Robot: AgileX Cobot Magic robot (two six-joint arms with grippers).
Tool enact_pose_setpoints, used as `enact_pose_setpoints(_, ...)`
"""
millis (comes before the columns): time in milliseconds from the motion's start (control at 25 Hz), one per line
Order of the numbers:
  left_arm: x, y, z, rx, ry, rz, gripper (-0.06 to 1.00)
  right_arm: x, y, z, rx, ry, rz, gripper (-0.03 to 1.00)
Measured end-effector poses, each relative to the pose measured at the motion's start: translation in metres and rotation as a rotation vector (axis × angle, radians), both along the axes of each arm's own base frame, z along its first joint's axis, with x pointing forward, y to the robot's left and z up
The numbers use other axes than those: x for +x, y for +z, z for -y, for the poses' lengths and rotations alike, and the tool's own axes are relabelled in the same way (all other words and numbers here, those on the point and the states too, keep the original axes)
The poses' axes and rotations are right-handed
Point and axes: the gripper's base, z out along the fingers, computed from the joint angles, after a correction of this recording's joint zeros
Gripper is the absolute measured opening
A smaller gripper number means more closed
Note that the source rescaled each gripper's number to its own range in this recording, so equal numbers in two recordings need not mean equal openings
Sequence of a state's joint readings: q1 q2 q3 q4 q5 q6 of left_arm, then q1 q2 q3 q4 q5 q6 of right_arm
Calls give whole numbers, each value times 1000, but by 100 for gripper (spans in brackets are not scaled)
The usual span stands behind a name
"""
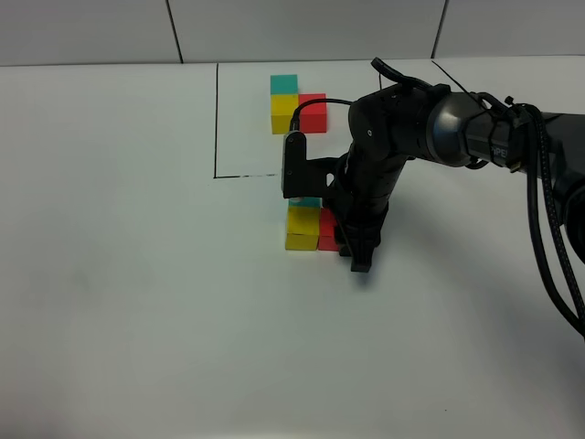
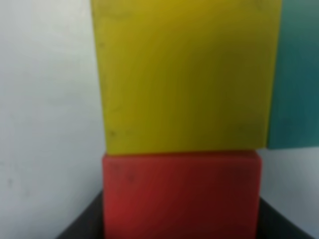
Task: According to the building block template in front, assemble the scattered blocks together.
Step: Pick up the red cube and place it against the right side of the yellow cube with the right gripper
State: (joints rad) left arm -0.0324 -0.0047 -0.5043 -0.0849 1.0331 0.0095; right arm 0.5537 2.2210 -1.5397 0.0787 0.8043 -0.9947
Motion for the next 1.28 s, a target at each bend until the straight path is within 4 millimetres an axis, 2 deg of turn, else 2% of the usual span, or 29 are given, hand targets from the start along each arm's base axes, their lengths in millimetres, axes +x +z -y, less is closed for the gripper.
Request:
enact_pose_setpoints(640, 0, 0, 0, 0, 0, 0, 98, -1, 0, -1, 14, 3, -10, 0)
enact_pose_setpoints(760, 0, 0, 0, 0, 0, 0, 98, -1, 0, -1, 12, 21, -8, 4)
enact_pose_setpoints(880, 0, 0, 0, 0, 0, 0, 98, 0, 0, -2, 14, 37, -2, 21)
enact_pose_setpoints(1000, 0, 0, 0, 0, 0, 0, 98, 0, 1, -2, 17, 44, -1, 49)
enact_pose_setpoints(1120, 0, 0, 0, 0, 0, 0, 98, 0, 0, -2, 15, 48, -2, 72)
enact_pose_setpoints(1280, 0, 0, 0, 0, 0, 0, 98, -3, 1, -2, -7, 60, -14, 84)
